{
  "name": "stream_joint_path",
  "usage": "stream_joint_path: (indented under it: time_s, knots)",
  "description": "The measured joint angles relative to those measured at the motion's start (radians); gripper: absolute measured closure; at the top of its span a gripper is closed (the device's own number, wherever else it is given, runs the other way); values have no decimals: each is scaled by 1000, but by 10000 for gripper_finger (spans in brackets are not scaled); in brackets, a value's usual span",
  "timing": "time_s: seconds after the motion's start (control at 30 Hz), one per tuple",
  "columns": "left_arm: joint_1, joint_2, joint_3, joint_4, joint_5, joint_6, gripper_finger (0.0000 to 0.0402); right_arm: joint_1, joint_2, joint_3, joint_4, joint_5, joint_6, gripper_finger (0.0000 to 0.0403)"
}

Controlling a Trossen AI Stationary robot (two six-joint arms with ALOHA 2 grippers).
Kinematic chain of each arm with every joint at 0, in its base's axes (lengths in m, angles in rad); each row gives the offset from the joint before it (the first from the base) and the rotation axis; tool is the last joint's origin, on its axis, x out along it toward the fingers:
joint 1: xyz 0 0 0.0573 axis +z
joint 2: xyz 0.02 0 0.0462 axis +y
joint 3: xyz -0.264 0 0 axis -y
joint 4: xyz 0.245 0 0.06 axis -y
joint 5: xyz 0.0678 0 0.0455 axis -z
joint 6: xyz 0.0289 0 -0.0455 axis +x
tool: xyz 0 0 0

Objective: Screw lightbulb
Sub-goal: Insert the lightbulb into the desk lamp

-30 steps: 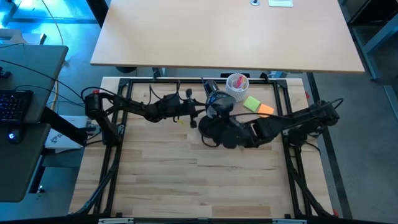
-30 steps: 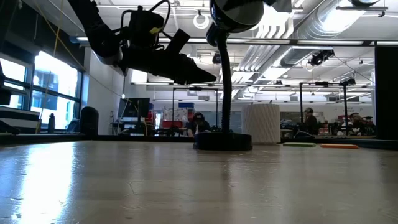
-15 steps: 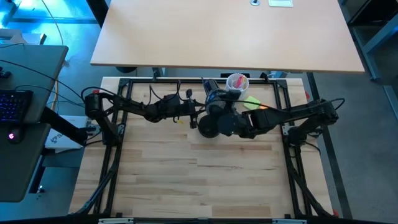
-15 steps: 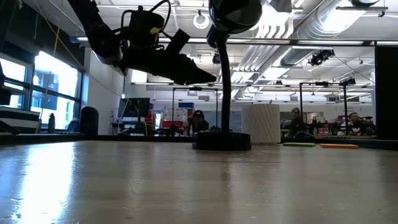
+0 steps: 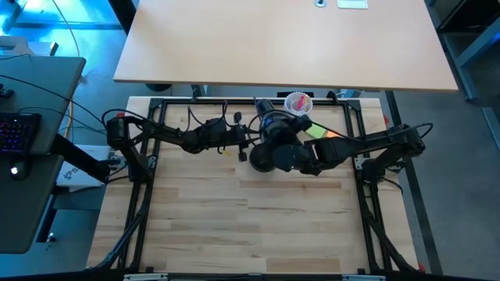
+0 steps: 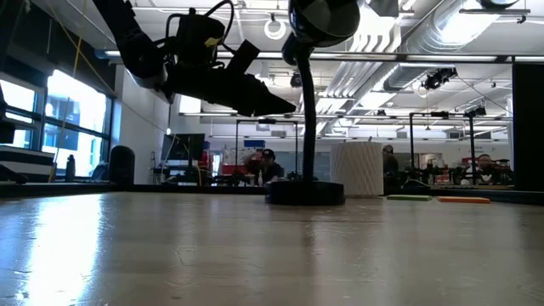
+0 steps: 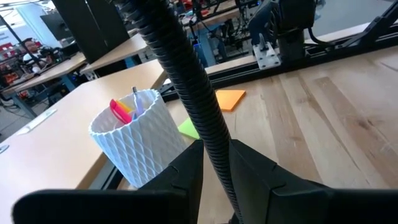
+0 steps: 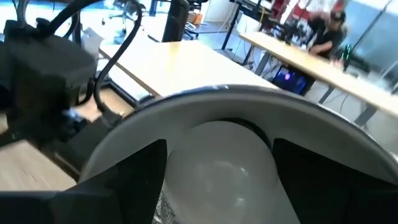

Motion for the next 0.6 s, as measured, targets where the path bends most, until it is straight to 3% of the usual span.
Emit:
stream_joint_path:
  time_s: [0.4,0.5,0.6]
  knots:
    - [0,0,0,-3,-1,0,328,42,0,0,0,44,-505,115]
    - [0,0,0,-3,-1,0,328,43,0,0,-1,44,-518,115]
    - [0,0,0,-3,-1,0,328,37,0,0,-2,44,-423,115]
